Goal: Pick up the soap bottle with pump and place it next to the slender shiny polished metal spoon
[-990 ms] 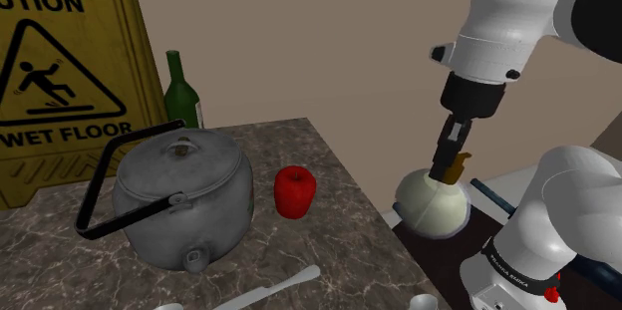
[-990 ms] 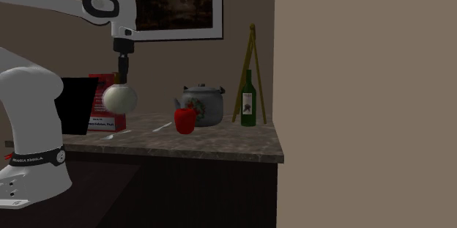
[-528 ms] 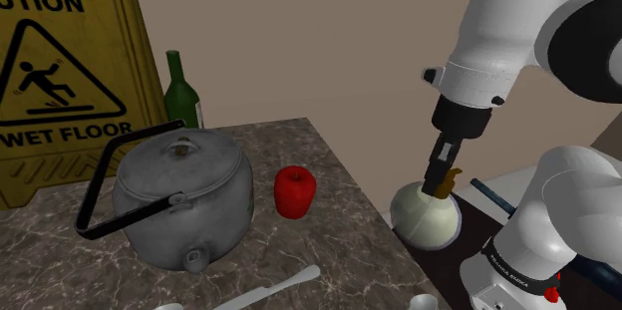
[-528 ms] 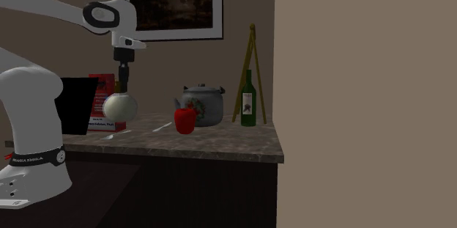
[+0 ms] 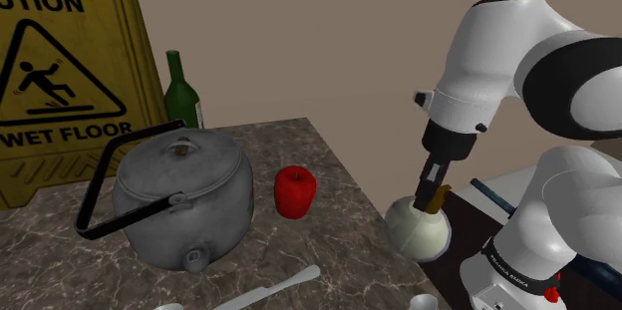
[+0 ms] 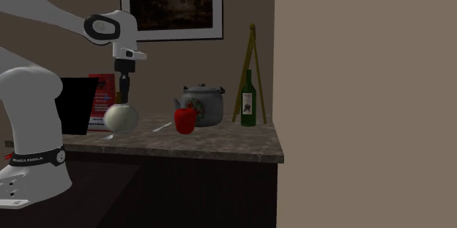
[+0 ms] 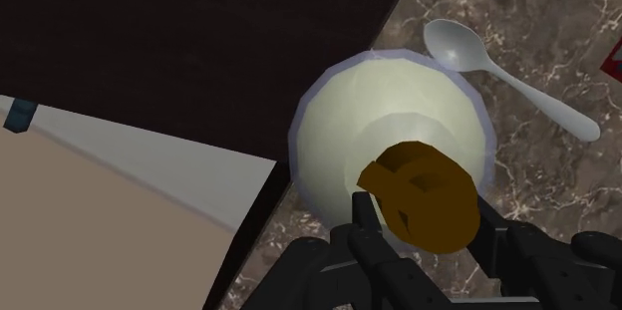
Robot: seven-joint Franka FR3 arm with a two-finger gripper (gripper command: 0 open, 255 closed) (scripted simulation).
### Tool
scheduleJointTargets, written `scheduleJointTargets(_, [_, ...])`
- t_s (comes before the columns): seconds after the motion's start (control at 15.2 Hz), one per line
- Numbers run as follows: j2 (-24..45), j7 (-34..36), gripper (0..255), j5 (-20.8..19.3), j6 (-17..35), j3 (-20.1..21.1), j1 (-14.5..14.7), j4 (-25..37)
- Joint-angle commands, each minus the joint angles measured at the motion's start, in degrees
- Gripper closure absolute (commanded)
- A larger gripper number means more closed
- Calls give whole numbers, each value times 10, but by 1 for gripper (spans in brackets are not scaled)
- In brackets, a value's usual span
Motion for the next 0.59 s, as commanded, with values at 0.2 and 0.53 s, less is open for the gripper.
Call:
scheduleJointTargets(0.2, [9,-3,255,14,42,13,6,-33])
scheduleJointTargets(0.53, [17,-4,255,21,65,19,8,-48])
